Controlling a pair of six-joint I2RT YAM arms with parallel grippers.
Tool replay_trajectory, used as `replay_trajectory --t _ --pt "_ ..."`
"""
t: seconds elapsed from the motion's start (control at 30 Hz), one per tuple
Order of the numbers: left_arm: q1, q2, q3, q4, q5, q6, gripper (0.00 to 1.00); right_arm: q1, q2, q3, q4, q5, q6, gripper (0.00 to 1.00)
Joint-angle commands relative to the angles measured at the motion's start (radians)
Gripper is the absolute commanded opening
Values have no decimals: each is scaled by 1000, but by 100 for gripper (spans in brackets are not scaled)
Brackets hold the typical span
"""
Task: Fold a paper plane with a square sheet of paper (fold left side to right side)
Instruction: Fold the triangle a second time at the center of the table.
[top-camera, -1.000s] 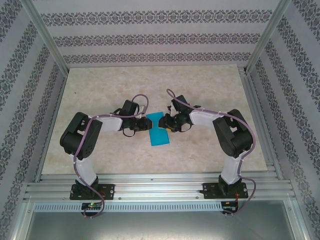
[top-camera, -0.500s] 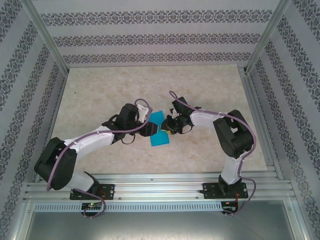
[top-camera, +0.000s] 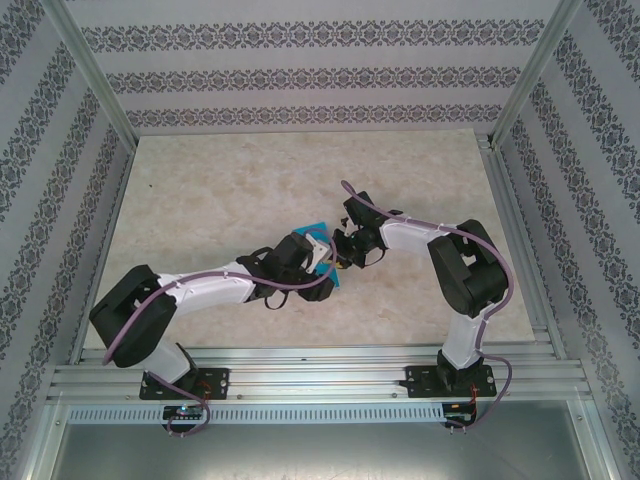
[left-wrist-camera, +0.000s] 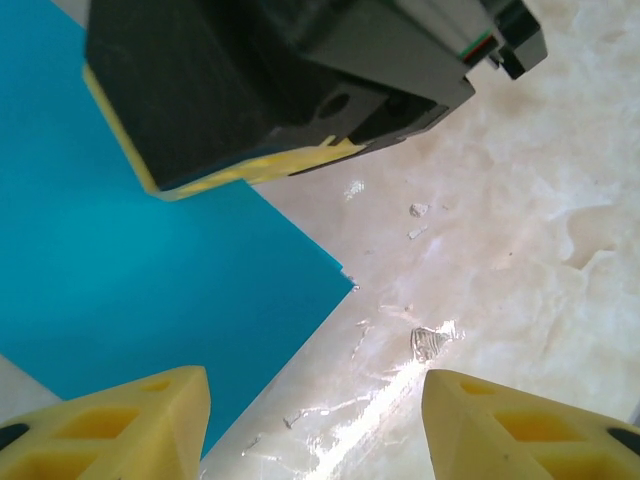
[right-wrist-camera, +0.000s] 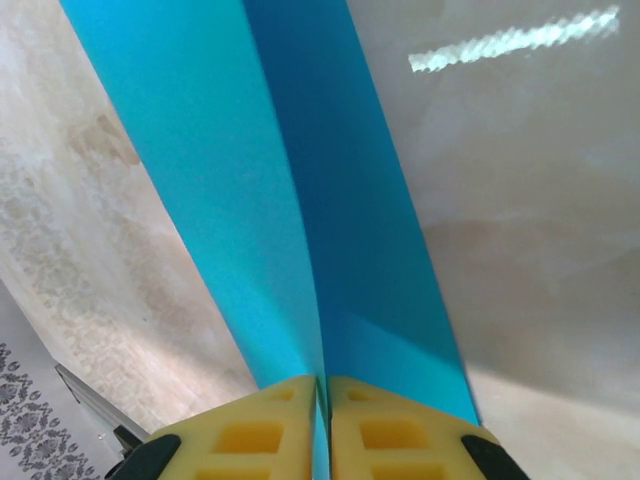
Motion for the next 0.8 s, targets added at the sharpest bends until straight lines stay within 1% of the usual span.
replay_trajectory --t 0.0,0.23,0.33,0.4,0.47,0.57,0.77 --pt "-33 36 60 -24 -77 28 60 -7 -24 31 -33 -8 5 10" --pt "-64 113 132 -61 -174 15 59 -4 -20 38 -40 -9 7 9" --pt "-75 140 154 -85 -231 9 56 -4 -20 40 -41 -9 5 9" --pt "-75 150 163 -95 -249 3 52 -4 -19 41 -43 -9 4 9" --pt "-75 151 162 -93 -242 -5 47 -4 -18 40 -42 -9 5 9" --pt "-75 143 157 -82 -220 -9 37 -4 -12 43 -45 -9 0 9" --pt "-73 129 159 -87 -186 -6 13 -4 -4 57 -70 5 -23 10"
